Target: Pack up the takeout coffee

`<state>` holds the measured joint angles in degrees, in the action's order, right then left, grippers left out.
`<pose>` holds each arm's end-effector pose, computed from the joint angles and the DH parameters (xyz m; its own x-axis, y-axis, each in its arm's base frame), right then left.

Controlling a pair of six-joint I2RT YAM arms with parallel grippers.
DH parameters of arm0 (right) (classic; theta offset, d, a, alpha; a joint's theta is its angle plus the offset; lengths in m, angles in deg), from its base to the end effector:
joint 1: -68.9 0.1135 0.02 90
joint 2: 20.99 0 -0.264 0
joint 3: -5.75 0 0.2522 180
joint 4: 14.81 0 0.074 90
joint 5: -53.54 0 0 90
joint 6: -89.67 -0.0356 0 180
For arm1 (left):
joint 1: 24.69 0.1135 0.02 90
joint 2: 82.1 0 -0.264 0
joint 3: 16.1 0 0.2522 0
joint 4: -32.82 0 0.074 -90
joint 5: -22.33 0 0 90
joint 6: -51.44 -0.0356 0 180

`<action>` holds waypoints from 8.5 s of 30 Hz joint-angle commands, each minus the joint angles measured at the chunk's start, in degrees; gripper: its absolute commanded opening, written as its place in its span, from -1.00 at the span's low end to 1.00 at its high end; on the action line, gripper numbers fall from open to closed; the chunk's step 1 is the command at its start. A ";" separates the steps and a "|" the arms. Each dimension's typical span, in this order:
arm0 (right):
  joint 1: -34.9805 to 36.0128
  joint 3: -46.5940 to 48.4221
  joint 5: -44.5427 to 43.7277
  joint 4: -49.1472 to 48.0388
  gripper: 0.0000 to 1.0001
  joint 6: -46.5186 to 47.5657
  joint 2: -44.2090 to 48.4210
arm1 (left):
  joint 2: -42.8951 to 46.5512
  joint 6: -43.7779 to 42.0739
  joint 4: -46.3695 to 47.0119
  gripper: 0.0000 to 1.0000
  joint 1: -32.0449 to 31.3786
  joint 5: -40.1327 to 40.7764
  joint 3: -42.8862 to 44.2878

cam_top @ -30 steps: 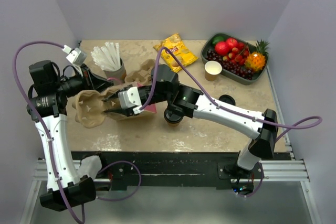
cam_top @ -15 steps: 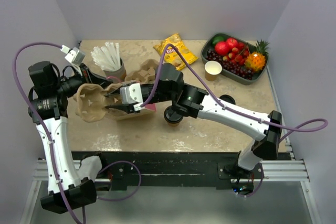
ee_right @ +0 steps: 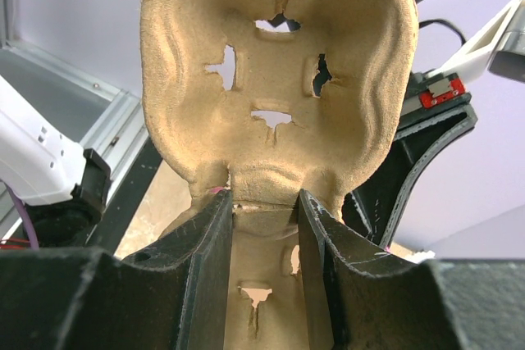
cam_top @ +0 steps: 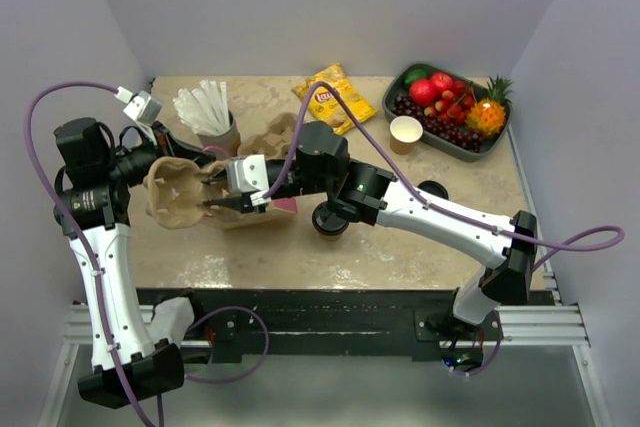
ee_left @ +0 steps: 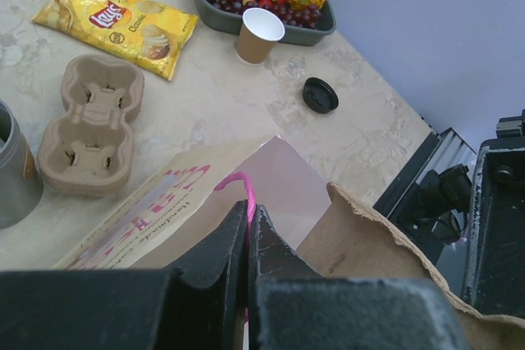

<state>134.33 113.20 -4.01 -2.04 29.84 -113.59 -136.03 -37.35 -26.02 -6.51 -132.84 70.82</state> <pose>0.1405 0.3533 0.4456 0.5108 0.0973 -0.8542 -0.8487 -0.1017 -0.5191 0.1584 0.0180 0.4254 -0.4278 -0.1498 -0.8914 0.6361 0.6508 -0.4146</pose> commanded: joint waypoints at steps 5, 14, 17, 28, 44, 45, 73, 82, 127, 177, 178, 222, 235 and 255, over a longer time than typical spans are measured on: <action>-4.08 5.09 1.48 2.31 -1.00 -1.17 -0.74 | -0.56 -3.58 -2.55 -1.00 -0.24 -0.40 1.01; -5.05 3.09 1.13 2.23 -1.00 0.67 -1.62 | -0.82 -3.50 -2.91 -1.00 -0.25 -0.75 1.28; -5.49 0.98 1.21 1.96 -1.00 1.38 -1.36 | -1.09 -3.67 -3.00 -1.00 -0.33 -0.84 1.45; -5.66 -6.32 1.57 4.86 -1.00 11.21 1.63 | -2.67 -1.57 -1.33 -1.00 -0.33 -2.16 1.54; -4.43 0.08 -6.60 22.42 -1.00 18.26 -1.53 | 2.77 13.98 11.41 -1.00 -0.33 -3.91 -4.68; -4.43 0.70 -7.22 23.14 -1.00 18.17 -1.97 | 3.39 14.43 12.29 -1.00 -0.33 -4.00 -5.22; 5.31 7.46 -34.19 33.85 -1.00 28.27 -7.68 | 4.98 26.73 15.55 -1.00 -0.24 2.23 -4.89; 8.40 20.28 -46.85 42.38 -1.00 27.66 -15.59 | 6.03 29.02 14.84 -1.00 0.11 6.98 -1.18; 10.95 38.30 -62.43 66.10 -1.00 18.26 -22.89 | 12.97 12.67 3.68 -1.00 0.63 26.13 10.59; 11.21 38.85 -30.60 67.26 -1.00 23.88 -28.15 | -1.61 13.55 -8.62 -1.00 1.51 13.75 17.45; 10.86 38.59 -30.69 67.35 -1.00 23.53 -28.43 | -3.70 13.55 -8.97 -1.00 1.34 12.97 17.54; 2.60 30.06 -25.42 64.28 -1.00 29.68 -39.59 | -15.50 15.22 -0.45 0.05 -5.43 11.21 17.18; 1.19 27.69 -23.13 65.51 -1.00 32.49 -41.96 | -15.94 15.14 1.49 0.17 -5.43 9.71 18.33; 1.45 33.48 -25.59 64.10 0.04 28.36 -37.93 | -14.54 15.31 2.98 0.23 -5.52 8.22 20.00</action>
<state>135.68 143.78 -29.00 61.30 59.65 -154.13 -152.08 -23.10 -26.43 -11.96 -122.78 88.53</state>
